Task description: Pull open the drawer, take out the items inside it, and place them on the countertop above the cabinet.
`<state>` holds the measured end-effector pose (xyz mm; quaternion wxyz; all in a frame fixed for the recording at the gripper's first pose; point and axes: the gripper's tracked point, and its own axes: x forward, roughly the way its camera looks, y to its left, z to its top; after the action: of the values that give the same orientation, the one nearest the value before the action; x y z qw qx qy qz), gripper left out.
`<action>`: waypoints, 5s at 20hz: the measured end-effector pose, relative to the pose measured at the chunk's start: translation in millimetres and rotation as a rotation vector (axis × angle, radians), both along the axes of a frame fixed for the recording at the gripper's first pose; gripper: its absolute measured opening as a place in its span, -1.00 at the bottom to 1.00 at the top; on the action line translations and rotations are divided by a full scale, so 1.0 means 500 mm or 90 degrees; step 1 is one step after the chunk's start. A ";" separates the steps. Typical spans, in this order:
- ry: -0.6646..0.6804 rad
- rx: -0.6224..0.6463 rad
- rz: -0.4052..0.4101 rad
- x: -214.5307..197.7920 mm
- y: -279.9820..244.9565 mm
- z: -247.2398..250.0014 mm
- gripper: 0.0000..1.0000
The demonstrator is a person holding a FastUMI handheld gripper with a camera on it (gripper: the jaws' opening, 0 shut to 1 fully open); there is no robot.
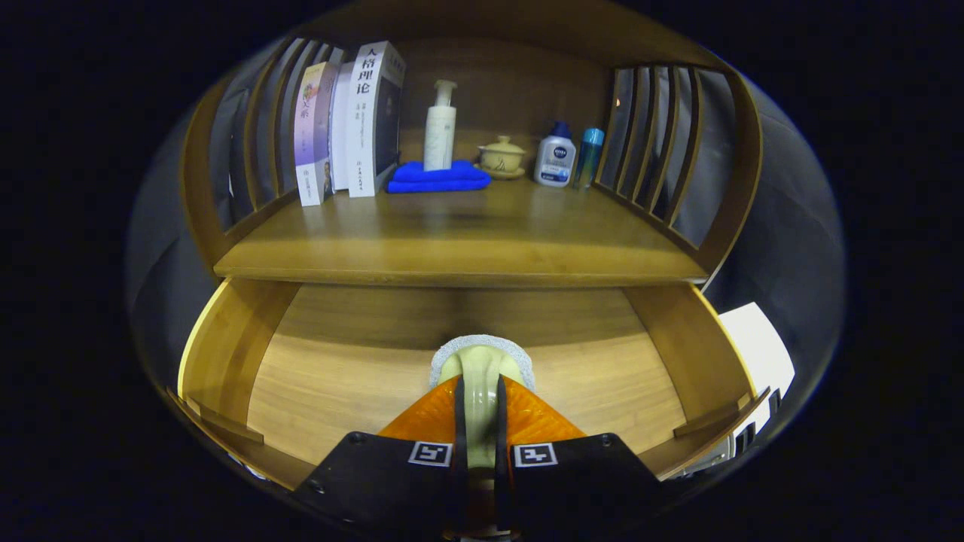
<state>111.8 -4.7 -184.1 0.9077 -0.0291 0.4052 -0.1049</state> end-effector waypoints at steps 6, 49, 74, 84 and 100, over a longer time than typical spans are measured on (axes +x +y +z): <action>-0.085 -0.015 0.010 0.001 -0.005 0.073 -0.68; -0.144 0.042 0.093 0.342 -0.038 0.148 0.45; -0.422 -0.031 0.041 -0.014 -0.018 0.333 0.98; -0.419 -0.046 0.050 -0.175 0.006 0.218 0.98; -0.352 -0.027 0.086 -0.272 0.036 -0.033 0.99</action>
<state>-23.9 13.3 -200.4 0.9879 -0.0455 0.1374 -0.0565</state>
